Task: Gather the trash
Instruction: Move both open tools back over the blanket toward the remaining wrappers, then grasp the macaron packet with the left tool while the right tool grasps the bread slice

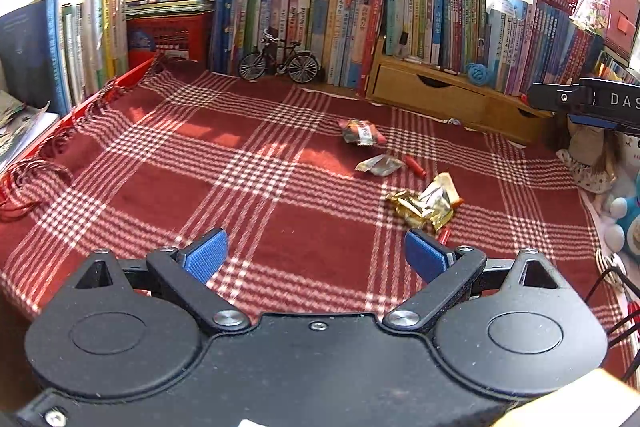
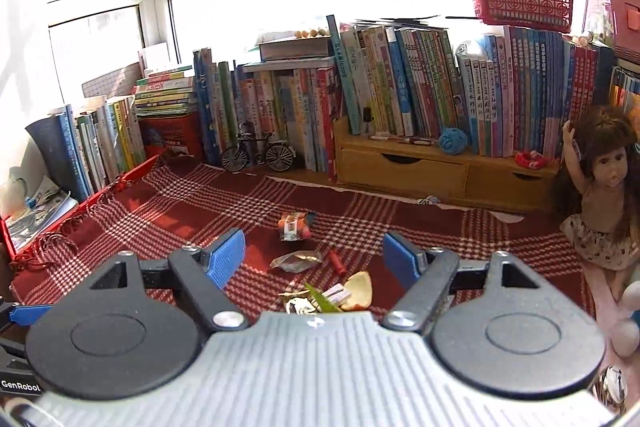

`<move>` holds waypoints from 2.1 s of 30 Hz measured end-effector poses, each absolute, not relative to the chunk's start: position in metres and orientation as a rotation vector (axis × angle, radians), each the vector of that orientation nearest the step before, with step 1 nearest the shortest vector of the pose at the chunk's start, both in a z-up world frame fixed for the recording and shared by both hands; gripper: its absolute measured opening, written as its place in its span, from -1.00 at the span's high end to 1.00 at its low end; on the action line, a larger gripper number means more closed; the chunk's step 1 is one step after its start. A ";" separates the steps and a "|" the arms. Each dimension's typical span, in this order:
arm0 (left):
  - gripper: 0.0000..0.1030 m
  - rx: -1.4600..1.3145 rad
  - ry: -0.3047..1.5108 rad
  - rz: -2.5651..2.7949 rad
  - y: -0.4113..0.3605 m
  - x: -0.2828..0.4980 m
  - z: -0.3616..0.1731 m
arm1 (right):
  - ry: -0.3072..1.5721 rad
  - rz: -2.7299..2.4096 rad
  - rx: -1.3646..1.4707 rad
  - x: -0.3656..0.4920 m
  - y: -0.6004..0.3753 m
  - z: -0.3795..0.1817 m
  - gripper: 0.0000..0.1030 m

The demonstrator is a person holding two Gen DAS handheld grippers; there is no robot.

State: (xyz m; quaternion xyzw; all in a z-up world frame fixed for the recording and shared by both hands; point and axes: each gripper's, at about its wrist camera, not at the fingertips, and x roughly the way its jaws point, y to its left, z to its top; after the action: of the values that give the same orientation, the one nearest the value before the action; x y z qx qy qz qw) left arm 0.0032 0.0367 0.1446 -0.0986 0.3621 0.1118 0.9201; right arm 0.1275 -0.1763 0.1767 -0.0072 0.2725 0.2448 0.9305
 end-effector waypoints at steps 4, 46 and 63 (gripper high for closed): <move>-0.82 -0.211 0.729 0.181 0.035 0.080 0.137 | 0.586 0.489 -0.072 0.193 -0.169 0.171 -0.65; 0.21 -0.274 0.911 0.196 0.052 0.299 0.049 | 1.165 0.658 -0.095 0.281 -0.132 0.021 0.17; 0.21 -0.252 0.862 0.240 0.051 0.231 0.076 | 1.168 0.606 -0.201 0.277 -0.116 0.019 -0.11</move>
State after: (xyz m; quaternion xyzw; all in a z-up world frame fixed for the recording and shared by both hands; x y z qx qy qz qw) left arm 0.2311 0.0505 0.0760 -0.1217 0.4159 0.1159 0.8938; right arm 0.2768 -0.1160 0.0190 -0.0930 0.5418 0.2812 0.7866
